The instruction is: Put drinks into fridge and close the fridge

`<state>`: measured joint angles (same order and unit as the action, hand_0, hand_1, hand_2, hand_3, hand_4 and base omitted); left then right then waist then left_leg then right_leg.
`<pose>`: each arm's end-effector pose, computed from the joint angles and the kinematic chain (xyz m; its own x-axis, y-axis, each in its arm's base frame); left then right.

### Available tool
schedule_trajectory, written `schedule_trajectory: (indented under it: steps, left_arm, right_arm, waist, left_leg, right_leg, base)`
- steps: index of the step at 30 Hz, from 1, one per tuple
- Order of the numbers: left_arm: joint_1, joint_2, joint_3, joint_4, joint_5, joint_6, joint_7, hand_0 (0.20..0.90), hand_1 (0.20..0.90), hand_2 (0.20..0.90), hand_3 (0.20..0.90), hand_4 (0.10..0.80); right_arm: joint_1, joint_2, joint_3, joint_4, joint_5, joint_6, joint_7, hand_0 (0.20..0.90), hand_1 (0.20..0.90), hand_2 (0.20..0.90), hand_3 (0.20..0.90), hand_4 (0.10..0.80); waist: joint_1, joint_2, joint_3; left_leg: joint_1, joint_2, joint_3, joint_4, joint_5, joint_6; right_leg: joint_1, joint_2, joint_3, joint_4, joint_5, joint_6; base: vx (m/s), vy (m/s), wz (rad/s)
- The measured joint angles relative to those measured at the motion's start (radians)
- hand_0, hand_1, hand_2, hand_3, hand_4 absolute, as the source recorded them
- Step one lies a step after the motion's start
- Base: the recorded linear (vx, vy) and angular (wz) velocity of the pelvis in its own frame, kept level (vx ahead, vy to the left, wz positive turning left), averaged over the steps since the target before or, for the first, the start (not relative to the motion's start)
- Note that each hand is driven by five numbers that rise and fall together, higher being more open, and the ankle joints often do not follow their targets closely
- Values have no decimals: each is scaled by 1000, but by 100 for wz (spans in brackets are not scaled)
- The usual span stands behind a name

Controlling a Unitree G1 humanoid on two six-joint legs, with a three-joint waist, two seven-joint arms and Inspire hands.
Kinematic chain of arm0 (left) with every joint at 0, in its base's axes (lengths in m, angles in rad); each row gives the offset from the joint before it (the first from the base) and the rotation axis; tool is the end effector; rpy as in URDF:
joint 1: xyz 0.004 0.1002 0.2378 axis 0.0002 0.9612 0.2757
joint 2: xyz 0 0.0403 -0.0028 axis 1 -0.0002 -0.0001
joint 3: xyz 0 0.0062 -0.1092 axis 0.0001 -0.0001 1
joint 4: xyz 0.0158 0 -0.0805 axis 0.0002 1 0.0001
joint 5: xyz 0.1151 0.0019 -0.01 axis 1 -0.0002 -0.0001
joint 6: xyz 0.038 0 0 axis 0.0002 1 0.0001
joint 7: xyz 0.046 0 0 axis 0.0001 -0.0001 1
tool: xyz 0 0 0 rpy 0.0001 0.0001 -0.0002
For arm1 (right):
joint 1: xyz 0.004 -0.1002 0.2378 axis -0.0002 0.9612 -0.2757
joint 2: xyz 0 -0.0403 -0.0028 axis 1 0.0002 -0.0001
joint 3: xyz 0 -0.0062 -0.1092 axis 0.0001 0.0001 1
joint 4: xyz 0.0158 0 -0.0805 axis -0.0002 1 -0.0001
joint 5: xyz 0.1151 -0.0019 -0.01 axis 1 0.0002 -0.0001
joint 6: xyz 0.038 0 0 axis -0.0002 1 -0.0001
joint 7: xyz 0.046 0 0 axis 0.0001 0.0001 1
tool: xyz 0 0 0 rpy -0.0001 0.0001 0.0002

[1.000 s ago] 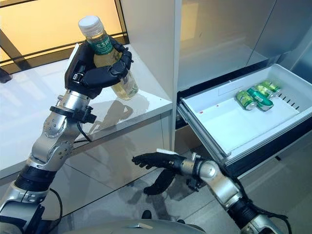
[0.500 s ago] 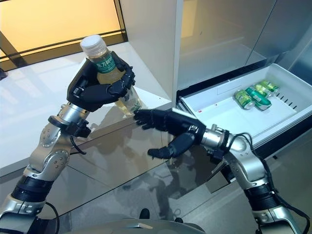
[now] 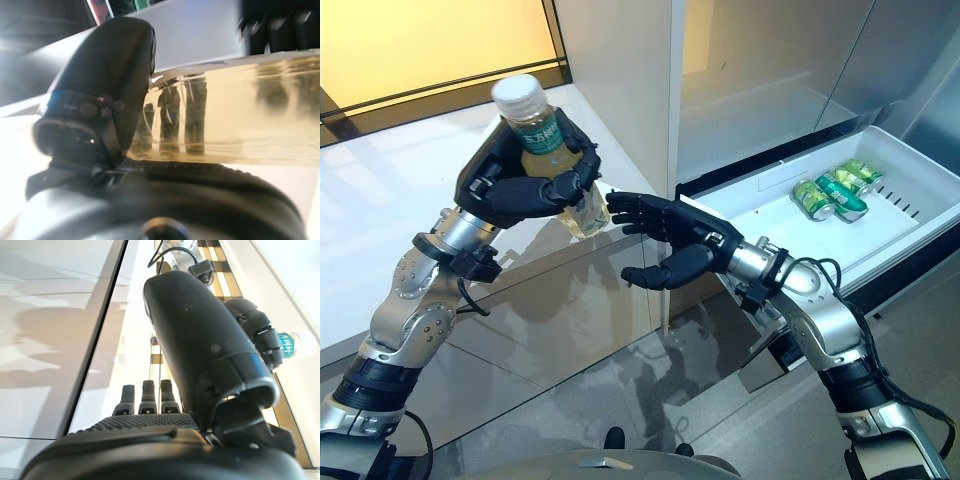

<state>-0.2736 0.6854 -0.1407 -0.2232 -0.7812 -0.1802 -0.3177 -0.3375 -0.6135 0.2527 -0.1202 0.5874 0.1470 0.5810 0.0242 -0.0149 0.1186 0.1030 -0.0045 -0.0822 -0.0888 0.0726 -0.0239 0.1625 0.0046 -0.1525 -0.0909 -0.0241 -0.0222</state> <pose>0.2480 0.2060 0.1691 0.6725 -0.5668 0.4759 0.5815 0.8024 0.1339 0.2665 -0.1825 0.1353 0.5869 0.8087 0.0389 -0.7965 0.5853 -0.1518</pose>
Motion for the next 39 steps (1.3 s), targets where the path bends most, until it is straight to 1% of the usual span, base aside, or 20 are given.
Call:
schedule_trajectory:
  steps: [6,14,16,21,25,28,36,37,38,39]
  left_arm:
    - [-25,4,-45,0,0,4,-9,300,300,300,200,100]
    - [-62,5,-99,0,0,39,-24,300,300,300,200,100]
    - [-64,5,-105,0,0,53,-25,300,300,300,200,100]
    - [-72,7,-108,0,2,55,-35,300,300,300,200,100]
    - [-105,8,-114,0,23,68,-42,300,300,300,200,100]
    - [-123,13,-131,0,28,70,-46,300,300,300,200,100]
    - [-128,17,-134,1,28,92,-54,300,300,300,200,100]
    - [-128,17,-134,2,28,93,-55,300,300,300,200,100]
    - [-128,17,-135,2,28,93,-55,300,300,300,200,100]
    - [-129,17,-135,2,28,93,-55,300,300,300,200,100]
  right_arm:
    - [-63,2,52,14,22,21,-31,900,900,900,900,800]
    - [-133,11,117,45,23,47,-85,900,900,900,900,800]
    - [-140,14,118,45,29,52,-92,900,900,900,900,800]
    - [-168,13,119,45,45,62,-96,900,900,900,900,800]
    - [-192,14,124,45,59,63,-100,900,900,900,900,800]
    - [-222,10,151,45,60,72,-115,900,900,900,900,800]
    - [-223,9,156,45,62,92,-118,900,900,900,900,800]
    - [-223,9,158,45,62,93,-119,841,841,841,831,731]
    - [-223,9,158,45,62,94,-120,613,613,613,565,465]
    - [-223,9,158,45,63,94,-120,521,521,521,458,358]
  waist:
    - [1,0,0]
    - [1,0,0]
    - [1,0,0]
    - [2,0,0]
    - [3,0,0]
    - [4,0,0]
    - [3,1,0]
    - [3,1,0]
    - [4,1,-1]
    - [5,1,-1]
  left_leg:
    - [0,0,-2,0,0,0]
    - [0,0,-3,0,0,0]
    - [0,0,-3,0,0,0]
    - [0,0,-4,0,0,0]
    - [0,0,-7,0,0,0]
    - [0,0,-8,0,0,0]
    - [-4,-1,-17,0,2,0]
    - [-5,-1,-18,0,2,0]
    - [-4,-1,-19,0,2,0]
    - [-5,-1,-19,0,3,0]
  right_leg:
    - [1,0,-2,0,0,0]
    - [2,0,-3,0,0,0]
    - [2,0,-4,0,0,0]
    - [3,0,-5,0,0,0]
    - [4,0,-8,0,0,0]
    - [5,0,-9,0,0,0]
    - [4,0,-18,0,0,0]
    - [4,0,-19,0,0,0]
    - [5,0,-20,0,0,0]
    - [4,0,-20,0,0,0]
  base:
    - [0,0,0]
    - [0,0,0]
    - [0,0,0]
    - [0,0,0]
    - [0,0,0]
    - [0,0,0]
    - [3,4,3]
    - [5,7,4]
    - [0,0,0]
    - [0,0,0]
